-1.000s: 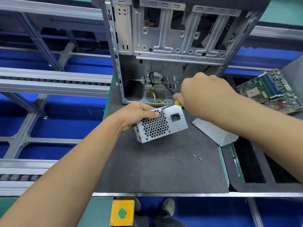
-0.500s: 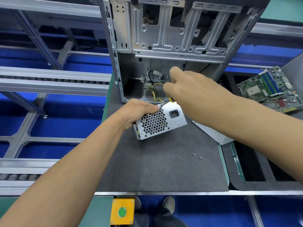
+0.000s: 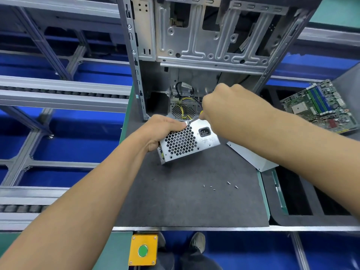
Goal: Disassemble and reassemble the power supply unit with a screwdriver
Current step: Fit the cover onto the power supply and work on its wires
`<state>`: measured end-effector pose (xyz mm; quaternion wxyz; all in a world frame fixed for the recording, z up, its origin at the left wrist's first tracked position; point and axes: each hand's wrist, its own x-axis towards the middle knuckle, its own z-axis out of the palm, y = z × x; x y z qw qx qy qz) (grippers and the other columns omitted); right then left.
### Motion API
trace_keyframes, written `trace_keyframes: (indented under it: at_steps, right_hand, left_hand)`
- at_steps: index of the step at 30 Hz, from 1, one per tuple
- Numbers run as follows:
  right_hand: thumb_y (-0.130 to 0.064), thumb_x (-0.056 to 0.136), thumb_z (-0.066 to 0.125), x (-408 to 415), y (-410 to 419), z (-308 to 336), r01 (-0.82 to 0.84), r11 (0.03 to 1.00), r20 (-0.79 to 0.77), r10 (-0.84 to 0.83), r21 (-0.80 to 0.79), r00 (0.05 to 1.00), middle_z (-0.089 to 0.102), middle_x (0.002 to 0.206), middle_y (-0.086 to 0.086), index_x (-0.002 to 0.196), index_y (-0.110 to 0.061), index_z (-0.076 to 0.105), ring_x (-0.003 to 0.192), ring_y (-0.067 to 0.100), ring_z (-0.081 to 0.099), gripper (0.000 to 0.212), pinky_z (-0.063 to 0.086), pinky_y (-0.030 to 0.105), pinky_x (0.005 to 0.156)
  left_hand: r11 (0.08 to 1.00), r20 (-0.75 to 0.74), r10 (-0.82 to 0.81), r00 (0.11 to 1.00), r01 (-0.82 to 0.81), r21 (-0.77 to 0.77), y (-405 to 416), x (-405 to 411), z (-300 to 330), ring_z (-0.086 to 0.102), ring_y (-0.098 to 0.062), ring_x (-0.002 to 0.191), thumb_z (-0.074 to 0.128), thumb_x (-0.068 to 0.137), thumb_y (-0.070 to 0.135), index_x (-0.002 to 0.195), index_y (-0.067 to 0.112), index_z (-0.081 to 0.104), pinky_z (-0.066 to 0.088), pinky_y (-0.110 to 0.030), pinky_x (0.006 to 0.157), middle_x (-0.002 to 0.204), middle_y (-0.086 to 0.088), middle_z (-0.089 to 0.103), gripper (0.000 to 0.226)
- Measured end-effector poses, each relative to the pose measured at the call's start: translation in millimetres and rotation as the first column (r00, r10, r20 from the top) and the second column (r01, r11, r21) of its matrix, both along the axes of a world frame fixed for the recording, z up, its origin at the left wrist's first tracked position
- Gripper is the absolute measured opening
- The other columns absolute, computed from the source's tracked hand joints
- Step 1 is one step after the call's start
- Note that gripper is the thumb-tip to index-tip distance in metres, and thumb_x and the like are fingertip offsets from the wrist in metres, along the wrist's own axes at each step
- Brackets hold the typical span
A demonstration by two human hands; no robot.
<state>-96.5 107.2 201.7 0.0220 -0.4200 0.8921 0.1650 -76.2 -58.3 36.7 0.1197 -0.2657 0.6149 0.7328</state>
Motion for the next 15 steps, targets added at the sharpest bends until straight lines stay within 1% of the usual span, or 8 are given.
trace_keyframes:
  at_steps: [1,2,5,7,9,11,13,15]
  right_hand:
    - [-0.010,0.095,0.057,0.3,-2.2,-0.7,0.053,0.999,0.017,-0.052,-0.009,0.998,0.025,0.068,0.004,0.064,-0.017,0.024,0.051,0.020,0.026,0.045,0.032,0.034,0.053]
    - [-0.012,0.097,0.054,0.4,-5.0,-1.3,0.099,0.995,0.037,-0.099,-0.019,0.994,0.024,0.070,0.004,0.065,-0.017,0.024,0.052,0.020,0.024,0.044,0.029,0.033,0.053]
    - [-0.018,0.099,0.052,-2.2,-12.9,-1.5,0.191,0.980,0.102,-0.185,-0.054,0.978,0.024,0.072,0.003,0.071,-0.016,0.026,0.057,0.023,0.030,0.039,0.032,0.036,0.060]
    - [-0.021,0.097,0.059,-7.2,-11.8,0.8,0.190,0.982,0.130,-0.186,-0.018,0.974,0.027,0.073,0.002,0.077,-0.016,0.034,0.061,0.026,0.035,0.033,0.036,0.036,0.062]
    - [-0.017,0.095,0.061,-8.7,-5.9,6.6,0.084,0.996,0.122,-0.087,0.030,0.989,0.030,0.076,0.002,0.094,-0.012,0.042,0.065,0.025,0.037,0.020,0.038,0.035,0.057]
    - [-0.007,0.095,0.053,-10.6,2.1,9.5,-0.134,0.986,0.031,0.131,0.100,0.991,0.034,0.083,0.004,0.105,-0.010,0.047,0.071,0.027,0.039,0.012,0.041,0.038,0.060]
    - [-0.007,0.095,0.049,-9.1,6.1,12.5,-0.299,0.933,-0.022,0.310,0.200,0.951,0.040,0.085,0.003,0.101,-0.013,0.052,0.075,0.029,0.046,0.009,0.045,0.039,0.061]
    - [-0.012,0.094,0.052,-6.2,6.0,15.5,-0.339,0.901,-0.025,0.358,0.271,0.933,0.040,0.076,0.000,0.088,-0.016,0.050,0.069,0.028,0.050,0.007,0.048,0.037,0.058]
  left_hand:
    - [1.000,-0.002,0.001,1.000,-0.001,0.009,0.0,-0.4,0.0,0.073,-0.026,0.086,0.075,0.085,0.008,0.091,0.004,0.076,0.061,-0.038,0.078,0.091,-0.015,0.076,0.008]
    - [1.000,-0.005,0.003,1.000,-0.003,0.005,0.0,-0.8,-0.6,0.073,-0.027,0.089,0.076,0.084,0.008,0.092,0.004,0.076,0.061,-0.039,0.080,0.092,-0.015,0.076,0.009]
    - [1.000,0.003,0.013,1.000,-0.013,-0.025,-0.6,-1.2,-0.8,0.068,-0.030,0.105,0.077,0.083,0.011,0.101,0.000,0.075,0.053,-0.044,0.096,0.103,-0.017,0.075,0.022]
    - [0.999,0.018,0.028,0.999,-0.028,0.021,-0.6,-0.3,0.6,0.071,-0.030,0.098,0.076,0.083,0.008,0.107,-0.004,0.073,0.056,-0.046,0.092,0.099,-0.018,0.075,0.027]
    - [0.999,0.014,0.029,0.999,-0.030,0.029,0.0,0.6,2.0,0.071,-0.031,0.096,0.076,0.083,0.006,0.102,-0.002,0.075,0.057,-0.045,0.089,0.097,-0.018,0.075,0.020]
    - [1.000,0.001,0.022,1.000,-0.022,0.017,2.1,2.0,2.1,0.071,-0.031,0.097,0.076,0.082,0.005,0.092,0.003,0.077,0.057,-0.045,0.091,0.097,-0.017,0.075,0.010]
    - [1.000,-0.010,0.017,1.000,-0.017,0.019,4.1,3.7,1.9,0.071,-0.030,0.094,0.076,0.082,0.005,0.087,0.006,0.077,0.057,-0.044,0.091,0.094,-0.016,0.076,0.005]
    - [1.000,-0.012,0.016,1.000,-0.016,0.017,5.2,5.3,0.5,0.071,-0.029,0.095,0.077,0.082,0.006,0.084,0.008,0.078,0.056,-0.044,0.091,0.092,-0.014,0.076,0.003]
